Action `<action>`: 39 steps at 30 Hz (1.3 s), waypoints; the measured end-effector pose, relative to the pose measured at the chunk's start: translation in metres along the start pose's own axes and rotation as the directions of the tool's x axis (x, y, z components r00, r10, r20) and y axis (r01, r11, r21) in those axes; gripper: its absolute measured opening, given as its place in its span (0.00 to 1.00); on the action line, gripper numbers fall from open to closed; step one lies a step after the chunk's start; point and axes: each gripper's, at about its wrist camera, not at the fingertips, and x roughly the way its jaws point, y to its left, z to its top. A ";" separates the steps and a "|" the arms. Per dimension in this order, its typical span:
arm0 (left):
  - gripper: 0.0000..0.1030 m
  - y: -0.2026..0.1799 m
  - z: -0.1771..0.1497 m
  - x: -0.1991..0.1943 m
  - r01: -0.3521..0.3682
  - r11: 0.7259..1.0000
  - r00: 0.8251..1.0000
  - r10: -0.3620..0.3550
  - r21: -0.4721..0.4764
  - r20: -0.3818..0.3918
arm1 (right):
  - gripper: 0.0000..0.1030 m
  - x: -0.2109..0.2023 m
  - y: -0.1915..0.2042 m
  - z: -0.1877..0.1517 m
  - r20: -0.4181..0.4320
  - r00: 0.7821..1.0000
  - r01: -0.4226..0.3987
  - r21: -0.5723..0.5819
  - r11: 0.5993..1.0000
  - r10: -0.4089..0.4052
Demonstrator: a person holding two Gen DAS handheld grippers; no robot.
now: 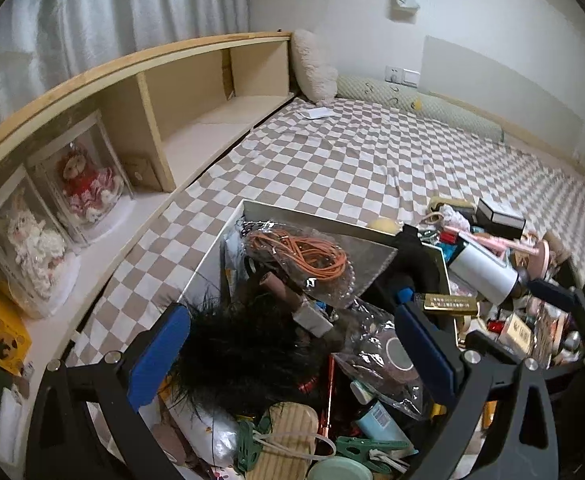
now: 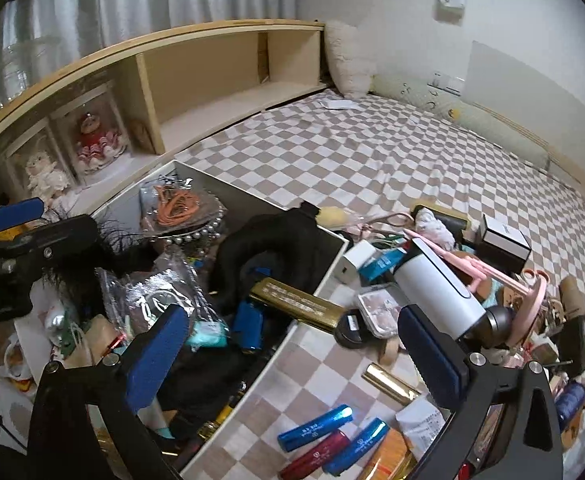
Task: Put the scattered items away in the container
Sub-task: 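Withdraw both grippers from the shoebox back over the scattered items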
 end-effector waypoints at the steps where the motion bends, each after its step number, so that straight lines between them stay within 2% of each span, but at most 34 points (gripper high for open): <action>1: 1.00 -0.003 0.000 -0.001 -0.002 1.000 1.000 0.002 0.010 0.002 | 1.00 -0.001 -0.002 -0.001 0.000 1.000 0.002 0.003 1.000 -0.002; 12: 1.00 -0.019 0.000 -0.002 0.013 0.999 1.000 -0.013 0.036 -0.013 | 1.00 -0.008 -0.021 -0.008 -0.008 1.000 0.004 0.066 0.998 -0.003; 28: 1.00 -0.046 0.001 -0.009 0.004 0.996 1.000 -0.004 0.086 -0.004 | 1.00 -0.040 -0.058 -0.020 0.034 0.996 0.074 0.108 0.991 -0.078; 39: 1.00 -0.078 -0.005 -0.014 0.048 0.988 0.999 -0.048 0.149 0.000 | 1.00 -0.071 -0.094 -0.038 0.048 0.988 0.138 0.150 0.979 -0.147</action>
